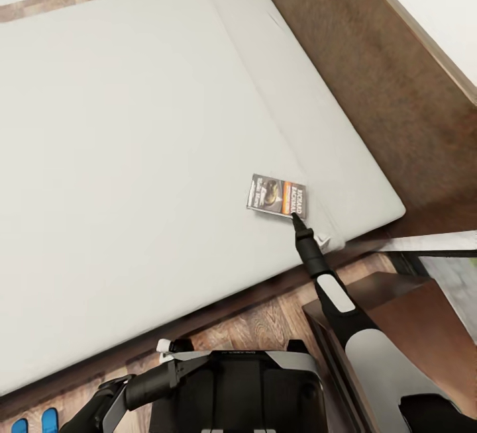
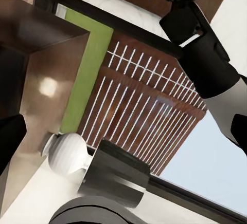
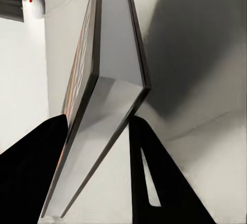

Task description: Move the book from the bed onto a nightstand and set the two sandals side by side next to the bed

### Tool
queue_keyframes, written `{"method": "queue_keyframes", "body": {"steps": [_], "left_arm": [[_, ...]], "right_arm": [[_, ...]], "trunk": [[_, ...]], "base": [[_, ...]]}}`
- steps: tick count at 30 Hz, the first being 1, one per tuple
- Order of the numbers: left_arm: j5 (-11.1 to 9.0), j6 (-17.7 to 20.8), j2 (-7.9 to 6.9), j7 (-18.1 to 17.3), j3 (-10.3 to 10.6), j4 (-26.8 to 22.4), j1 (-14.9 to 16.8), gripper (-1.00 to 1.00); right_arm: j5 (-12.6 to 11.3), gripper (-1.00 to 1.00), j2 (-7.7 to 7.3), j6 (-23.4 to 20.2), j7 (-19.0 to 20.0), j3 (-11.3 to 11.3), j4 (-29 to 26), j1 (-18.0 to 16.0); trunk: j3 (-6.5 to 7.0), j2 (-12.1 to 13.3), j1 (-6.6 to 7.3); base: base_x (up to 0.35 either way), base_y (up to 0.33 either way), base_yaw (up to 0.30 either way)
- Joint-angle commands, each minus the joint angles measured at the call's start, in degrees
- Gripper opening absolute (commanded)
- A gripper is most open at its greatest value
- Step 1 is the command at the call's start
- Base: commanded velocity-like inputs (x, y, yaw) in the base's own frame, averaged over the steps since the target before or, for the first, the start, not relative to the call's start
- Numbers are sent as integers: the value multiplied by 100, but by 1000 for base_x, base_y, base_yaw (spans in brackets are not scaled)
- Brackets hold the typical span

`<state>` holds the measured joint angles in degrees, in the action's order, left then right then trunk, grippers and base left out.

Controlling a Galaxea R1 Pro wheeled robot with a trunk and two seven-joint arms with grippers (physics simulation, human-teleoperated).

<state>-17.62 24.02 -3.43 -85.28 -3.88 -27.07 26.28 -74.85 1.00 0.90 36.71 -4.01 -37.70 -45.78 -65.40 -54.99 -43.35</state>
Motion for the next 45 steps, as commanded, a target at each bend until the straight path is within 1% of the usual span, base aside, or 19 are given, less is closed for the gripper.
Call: {"method": "queue_keyframes", "body": {"steps": [1,3,6,9,12,15,19,22,25,29,30,31,33,35,37,40,41,43,45], "left_arm": [[0,60,0,-21,-3,-3,0,100],[-2,60,0,-23,0,-7,-1,100],[-3,59,4,-23,1,-10,-2,100],[-4,59,7,-29,1,-15,-1,100],[-4,27,15,-31,9,-17,-2,100],[-5,-48,27,-31,24,-10,-1,100],[-5,-161,41,-32,41,-3,-1,100],[-5,-192,49,-35,133,-3,0,100],[-5,-217,38,-36,462,0,0,100],[-5,-227,28,-40,568,0,0,100],[-1,-225,30,-40,583,-5,0,100],[21,-224,31,-41,646,-12,0,100],[69,-223,28,-41,832,-18,0,100],[93,-222,27,-39,1014,-31,0,100],[101,-225,32,-35,1111,-36,0,100],[108,-229,36,-33,1161,-39,0,100],[110,-230,35,-30,1167,-37,0,100],[119,-240,25,-26,1174,-26,0,100],[124,-283,11,-29,1175,-14,-1,100]], "right_arm": [[-68,-100,-3,-49,18,-18,11,-3],[-66,-100,-3,-242,20,-32,27,-2],[-65,-100,-3,-321,20,-116,32,4],[-65,-100,-3,-397,21,-445,34,18],[-65,-100,-3,-719,21,-870,34,27],[-49,-100,-5,-991,21,-1033,30,36],[6,-100,-37,-1622,23,-1125,-29,42],[18,-100,-59,-2270,27,-1211,-52,45],[22,-100,-87,-3030,35,-1265,-64,51],[55,-100,-146,-3267,37,-1280,-180,53],[119,-100,-186,-3408,38,-1305,-222,53],[260,-100,-223,-3683,38,-1424,-288,52],[480,-100,-249,-4039,38,-1660,-395,54],[638,-100,-260,-4220,38,-1796,-458,54],[715,-100,-264,-4294,37,-1853,-484,53],[846,-100,-266,-4336,32,-1914,-504,52],[983,-100,-267,-4342,31,-1978,-507,53],[1382,-100,-267,-4353,35,-2165,-513,52],[1607,-100,-267,-4358,37,-2259,-517,52]], "trunk": [[17,39,22],[53,119,66],[106,239,131],[160,360,197],[214,480,263],[268,600,329],[340,761,417],[394,881,483],[447,1001,549],[519,1162,637],[537,1202,659],[555,1242,681],[591,1322,725],[627,1402,768],[663,1483,812],[717,1603,878],[735,1643,900],[771,1723,944],[807,1804,988]], "base": [[0,0,0],[0,0,0],[0,0,0],[0,0,0],[0,0,0],[0,0,0],[0,0,0],[0,0,0],[0,0,0],[0,0,0],[0,0,0],[0,0,0],[0,0,0],[0,0,0],[0,0,0],[0,0,0],[0,0,0],[0,0,0],[0,0,0]]}}
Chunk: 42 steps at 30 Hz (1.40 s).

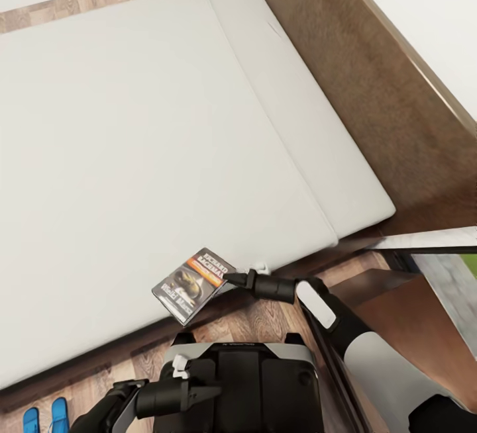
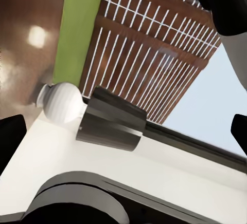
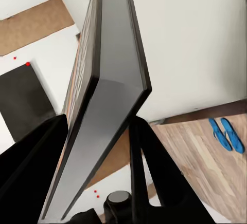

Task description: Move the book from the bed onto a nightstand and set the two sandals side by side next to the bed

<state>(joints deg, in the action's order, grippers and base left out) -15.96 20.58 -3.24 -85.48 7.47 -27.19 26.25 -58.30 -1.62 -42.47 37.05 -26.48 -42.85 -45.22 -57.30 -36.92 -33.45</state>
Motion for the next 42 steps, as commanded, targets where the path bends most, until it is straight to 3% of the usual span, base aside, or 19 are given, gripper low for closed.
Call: {"method": "queue_keyframes", "body": {"steps": [1,8,13,17,20,24,26,30,35,42], "left_arm": [[-43,39,-12,-10,42,3,2,100],[-60,-14,-27,-4,40,66,2,100],[-59,-281,-37,-10,22,329,3,100],[-87,-387,-150,-101,12,356,3,100],[-100,-409,-243,-239,4,362,3,100],[-111,-481,-485,-226,-25,399,3,100],[-116,-677,-575,-179,-248,496,3,100],[-111,-780,-602,-171,-518,546,3,100],[-111,-799,-607,-171,-571,580,3,100],[-119,-786,-601,-179,-579,668,3,100]], "right_arm": [[8,-100,-5,-22,3,-35,-4,-4],[103,-100,-174,-32,52,-75,-28,-5],[143,-100,-212,-27,824,-82,-18,-4],[157,-100,-215,-25,1006,-79,-14,-4],[160,-100,-216,-25,1045,-78,-17,-4],[161,-100,-216,-24,1057,-84,-15,-5],[161,-100,-214,-24,1058,-85,-9,-4],[168,-100,-211,-8,1052,-86,25,-3],[170,-100,-212,22,1044,-86,45,-1],[170,-100,-211,26,1049,-86,52,-4]], "trunk": [[15,36,20],[141,317,174],[231,518,284],[303,678,372],[356,798,438],[428,959,525],[464,1039,569],[536,1199,657],[626,1400,767],[626,1400,767]], "base": [[0,0,0],[0,0,0],[0,0,0],[0,0,0],[0,0,0],[0,0,0],[0,0,0],[0,0,0],[0,0,0],[0,0,0]]}}
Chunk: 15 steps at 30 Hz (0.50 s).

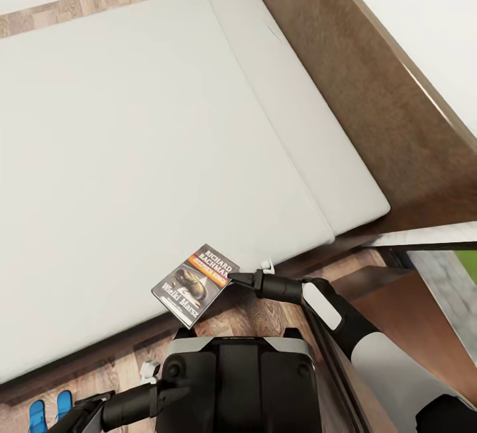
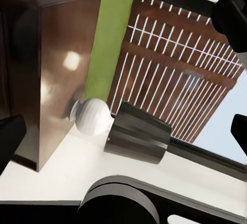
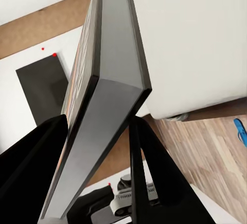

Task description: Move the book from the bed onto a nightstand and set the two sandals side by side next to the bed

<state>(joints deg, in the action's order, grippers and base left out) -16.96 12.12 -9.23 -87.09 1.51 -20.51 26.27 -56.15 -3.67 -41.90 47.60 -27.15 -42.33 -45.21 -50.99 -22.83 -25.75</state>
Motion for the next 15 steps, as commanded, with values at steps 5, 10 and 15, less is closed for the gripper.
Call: {"method": "queue_keyframes", "body": {"steps": [5,10,15], "left_arm": [[-19,61,0,-31,13,72,1,100],[-18,55,0,-41,10,73,1,100],[-18,54,0,-44,9,73,1,100]], "right_arm": [[-45,-100,-3,-29,-12,-18,2,-5],[-45,-100,-3,-29,-14,-18,-2,-3],[-45,-100,-2,-28,-12,-18,-1,-5]], "trunk": [[-5,-9,-3],[-5,-9,-3],[-5,-9,-3]], "base": [[0,0,0],[0,0,0],[0,0,0]]}}
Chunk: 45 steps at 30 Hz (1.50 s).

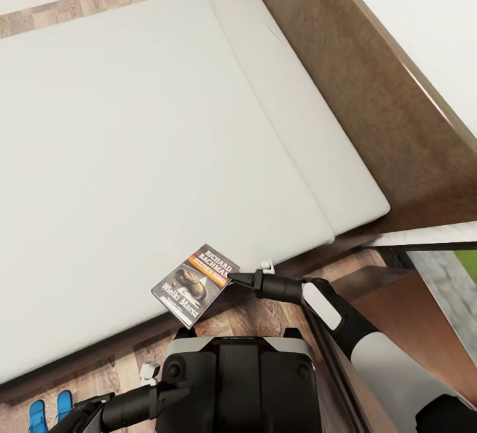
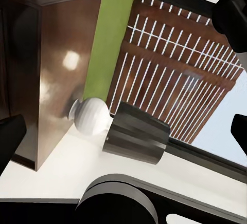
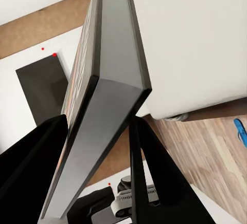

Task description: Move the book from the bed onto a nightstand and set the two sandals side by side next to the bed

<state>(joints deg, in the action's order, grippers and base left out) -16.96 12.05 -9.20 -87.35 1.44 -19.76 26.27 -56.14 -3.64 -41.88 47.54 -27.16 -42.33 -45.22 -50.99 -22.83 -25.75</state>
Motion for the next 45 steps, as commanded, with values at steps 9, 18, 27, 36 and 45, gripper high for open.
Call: {"method": "queue_keyframes", "body": {"steps": [9,18,27,36,45], "left_arm": [[-18,60,-11,-19,16,-1,1,100],[-18,60,-11,-19,17,-1,1,100],[-18,60,-11,-19,17,2,1,100],[-18,53,-11,-19,23,5,1,100],[-18,43,10,-18,24,7,1,100]], "right_arm": [[-46,-100,-6,-31,-4,-18,-3,-2],[-46,-100,-5,-31,-2,-18,-3,1],[-46,-100,-6,-26,-7,-18,3,4],[-22,-100,-7,-23,-12,-18,22,3],[-2,-100,-63,-14,-17,-16,757,2]], "trunk": [[-18,-9,-3],[-44,-9,-3],[-36,-9,-3],[40,-9,-3],[122,-9,-3]], "base": [[0,0,28],[0,0,243],[0,0,148],[0,0,-47],[0,0,-21]]}}
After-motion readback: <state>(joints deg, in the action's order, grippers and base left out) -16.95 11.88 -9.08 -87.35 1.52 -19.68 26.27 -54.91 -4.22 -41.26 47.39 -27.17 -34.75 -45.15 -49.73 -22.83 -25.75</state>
